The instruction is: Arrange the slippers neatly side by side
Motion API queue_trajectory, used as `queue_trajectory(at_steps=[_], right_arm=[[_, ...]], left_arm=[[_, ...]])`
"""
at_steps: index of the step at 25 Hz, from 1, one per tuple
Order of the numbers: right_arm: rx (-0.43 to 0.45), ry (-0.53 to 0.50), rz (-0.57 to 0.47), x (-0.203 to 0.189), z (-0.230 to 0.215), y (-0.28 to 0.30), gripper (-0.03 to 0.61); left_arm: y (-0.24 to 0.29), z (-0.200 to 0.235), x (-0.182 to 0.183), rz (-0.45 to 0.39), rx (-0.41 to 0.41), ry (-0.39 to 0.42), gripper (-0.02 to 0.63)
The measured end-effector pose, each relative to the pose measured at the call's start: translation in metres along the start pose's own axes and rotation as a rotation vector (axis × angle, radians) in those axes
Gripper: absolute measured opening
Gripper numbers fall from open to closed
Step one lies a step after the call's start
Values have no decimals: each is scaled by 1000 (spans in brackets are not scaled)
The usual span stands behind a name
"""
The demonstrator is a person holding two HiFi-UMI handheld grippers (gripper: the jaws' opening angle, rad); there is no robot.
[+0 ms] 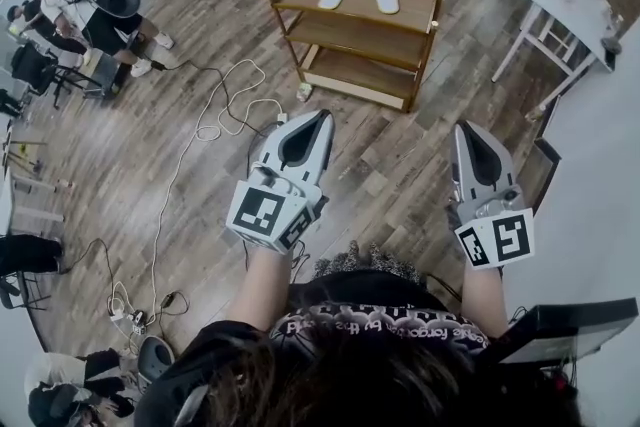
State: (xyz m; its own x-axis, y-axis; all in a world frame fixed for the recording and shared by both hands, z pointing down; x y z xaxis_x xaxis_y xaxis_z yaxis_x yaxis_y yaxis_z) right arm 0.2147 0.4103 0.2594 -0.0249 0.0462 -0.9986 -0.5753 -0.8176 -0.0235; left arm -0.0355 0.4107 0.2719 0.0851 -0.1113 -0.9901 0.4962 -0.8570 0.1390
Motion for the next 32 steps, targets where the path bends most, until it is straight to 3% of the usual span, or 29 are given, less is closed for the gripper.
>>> queue_trajectory(at_steps=[6, 18, 24, 26, 27, 32], right_arm=[[67, -8, -37, -1, -6, -1, -3], [178, -8, -9, -13, -29, 25, -3], [219, 2, 5, -21, -34, 57, -3], [232, 27, 22, -26, -34, 74, 24], [230, 37, 33, -27, -35, 84, 69], [162, 36, 57, -29, -45, 143, 77]], left_arm=[[9, -5, -2, 1, -3, 6, 0], [34, -3, -4, 13, 37, -18, 0], [59, 25, -5, 10, 28, -15, 0], [69, 38, -7, 8, 13, -11, 0], [75, 46, -8, 8, 5, -6, 0], [114, 97, -1, 9, -31, -4, 0]])
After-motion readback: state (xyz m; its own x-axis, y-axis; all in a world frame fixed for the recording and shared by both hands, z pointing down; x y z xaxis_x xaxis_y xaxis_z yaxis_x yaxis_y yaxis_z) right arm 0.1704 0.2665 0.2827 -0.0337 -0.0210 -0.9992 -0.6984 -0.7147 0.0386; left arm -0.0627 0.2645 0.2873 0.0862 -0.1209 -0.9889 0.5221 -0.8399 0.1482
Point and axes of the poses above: the fingertips, and each gripper's own axes: y forward along the fingers, z to its left, x out of its top, the point moved 6 cm from there along -y, backward along the fingers, and after that the axes turned 9 degrees about z, right-handed, at the moved point
